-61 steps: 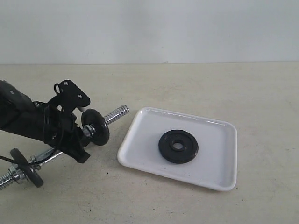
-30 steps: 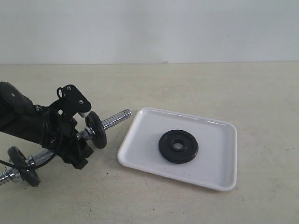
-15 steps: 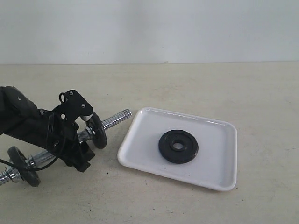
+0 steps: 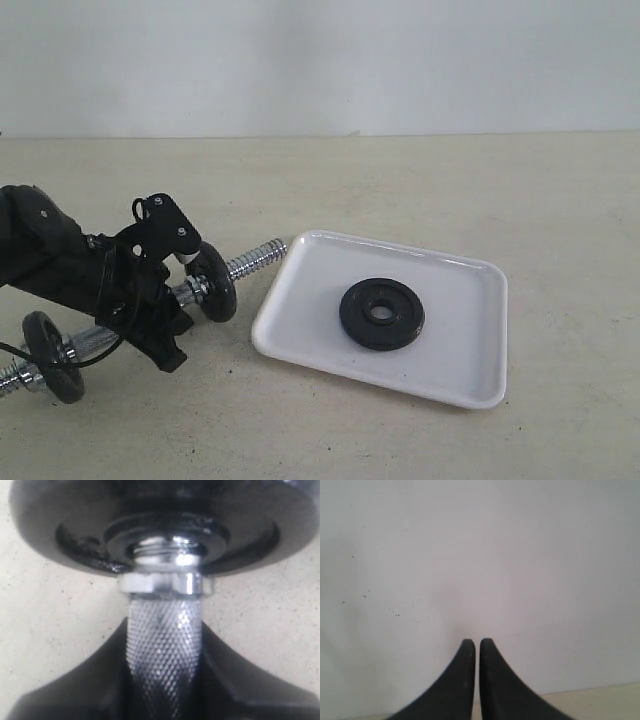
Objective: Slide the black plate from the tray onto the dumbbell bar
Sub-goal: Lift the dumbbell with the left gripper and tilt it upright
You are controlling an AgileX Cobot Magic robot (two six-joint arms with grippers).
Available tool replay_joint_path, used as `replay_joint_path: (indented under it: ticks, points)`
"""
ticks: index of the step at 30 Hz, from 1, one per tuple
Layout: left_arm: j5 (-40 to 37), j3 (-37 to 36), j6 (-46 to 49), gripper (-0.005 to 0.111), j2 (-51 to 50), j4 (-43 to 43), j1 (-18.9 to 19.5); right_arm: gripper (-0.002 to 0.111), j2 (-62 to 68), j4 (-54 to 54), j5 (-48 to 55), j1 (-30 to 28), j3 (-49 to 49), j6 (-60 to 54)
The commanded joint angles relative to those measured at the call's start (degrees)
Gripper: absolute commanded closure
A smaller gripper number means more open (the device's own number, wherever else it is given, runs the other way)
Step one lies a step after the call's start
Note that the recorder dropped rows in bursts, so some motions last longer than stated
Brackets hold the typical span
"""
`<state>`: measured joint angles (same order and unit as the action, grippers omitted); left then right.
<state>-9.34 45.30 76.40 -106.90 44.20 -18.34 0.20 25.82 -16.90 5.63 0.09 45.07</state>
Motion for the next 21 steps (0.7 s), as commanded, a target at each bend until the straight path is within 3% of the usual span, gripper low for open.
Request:
replay_joint_path:
  ticks: [1, 6, 16, 21]
  points:
    - [-2.99, -0.74, 0.11, 0.102, -1.19, -2.26, 0.0, 0.107, -0.2, 0.36, 0.0, -0.41, -0.09, -0.02]
    - [-5.05, -0.63, -0.05, 0.102, 1.26, -1.63, 0.0, 0.107, -0.2, 0.36, 0.0, -0.41, -0.09, -0.02]
    - [-5.66, -0.15, 1.71, 0.102, 20.11, 3.55, 0.0, 0.107, -0.2, 0.36, 0.0, -0.41, -0.09, -0.02]
    - [-6.35, -0.15, 1.71, 0.102, 23.59, 3.55, 0.0, 0.107, -0.2, 0.36, 0.0, -0.41, -0.09, -0.02]
